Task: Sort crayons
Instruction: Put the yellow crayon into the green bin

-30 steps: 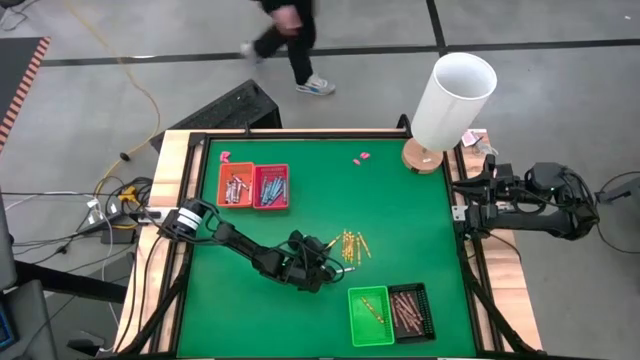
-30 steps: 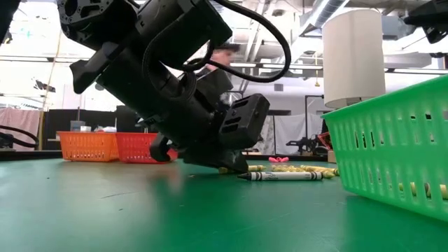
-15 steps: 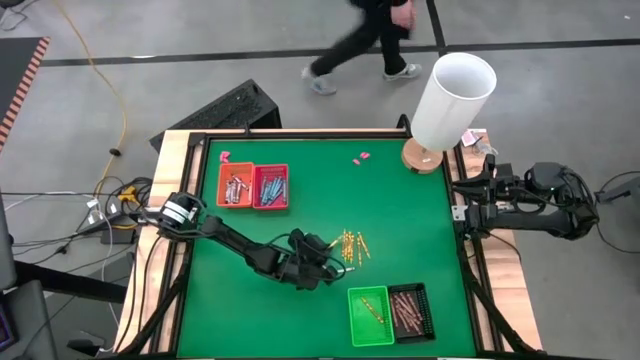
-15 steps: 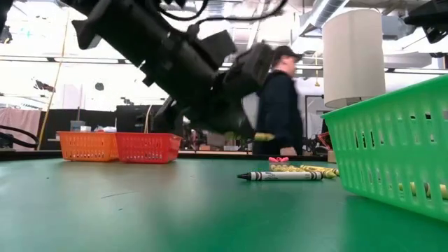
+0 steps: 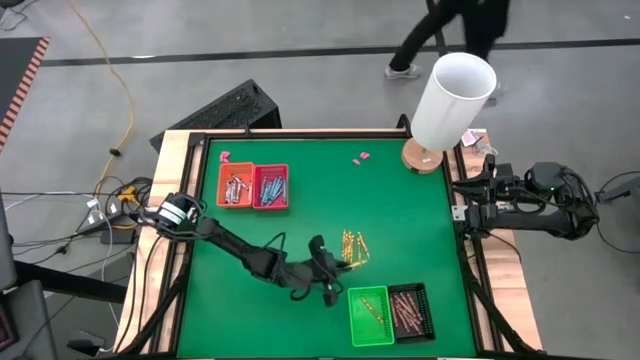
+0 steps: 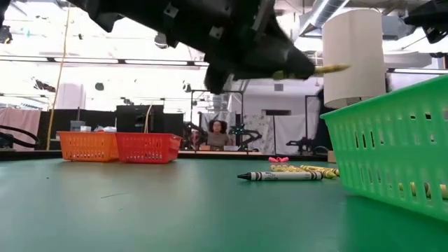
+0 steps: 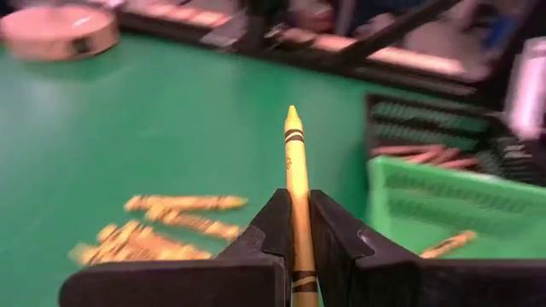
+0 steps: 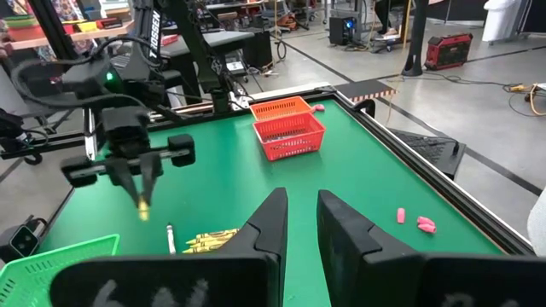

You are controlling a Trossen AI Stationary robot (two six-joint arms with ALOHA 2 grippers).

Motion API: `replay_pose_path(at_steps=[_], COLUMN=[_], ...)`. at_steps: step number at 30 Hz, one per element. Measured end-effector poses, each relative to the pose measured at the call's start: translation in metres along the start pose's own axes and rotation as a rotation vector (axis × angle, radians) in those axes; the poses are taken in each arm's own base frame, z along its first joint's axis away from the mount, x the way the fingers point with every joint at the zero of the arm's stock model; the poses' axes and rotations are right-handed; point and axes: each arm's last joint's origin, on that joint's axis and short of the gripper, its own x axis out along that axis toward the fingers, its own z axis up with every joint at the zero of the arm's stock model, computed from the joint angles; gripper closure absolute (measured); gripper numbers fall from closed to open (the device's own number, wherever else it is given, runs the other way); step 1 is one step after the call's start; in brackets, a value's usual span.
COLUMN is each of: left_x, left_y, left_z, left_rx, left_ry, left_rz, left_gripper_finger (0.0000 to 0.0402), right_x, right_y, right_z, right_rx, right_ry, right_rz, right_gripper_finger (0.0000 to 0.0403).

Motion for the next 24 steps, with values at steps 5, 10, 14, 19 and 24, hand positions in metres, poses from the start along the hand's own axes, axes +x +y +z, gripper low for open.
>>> replay_pose_path(at_steps=[5,10,14,19,24], left_x=[0.0,0.004,0.009,0.013,0.016], left_y=[-0.006,-0.021,-0.03,-0.037,-0.037], left_z=[0.006,0.025,0.044,0.065,0.078], left_rx=[0.103,0.24,0.38,0.541,0.601], left_ry=[-0.021,-0.039,-0.016,0.031,0.0], left_rz=[-0.147,-0.307,-0.351,-0.435,-0.508], left_gripper_finger=[0.039,0.039,0.039,0.039,0.039], right_x=[0.0,0.0,0.0,0.0,0.0], right_y=[0.0,0.0,0.0,0.0,0.0], right_z=[0.0,0.0,0.0,0.0,0.0], right_rx=[0.0,0.0,0.0,0.0,0.0], right_ry=[0.0,0.0,0.0,0.0,0.0], right_rz=[0.0,0.0,0.0,0.0,0.0], right_gripper_finger=[0.0335,0.0335,0.0335,0.0335,0.0335])
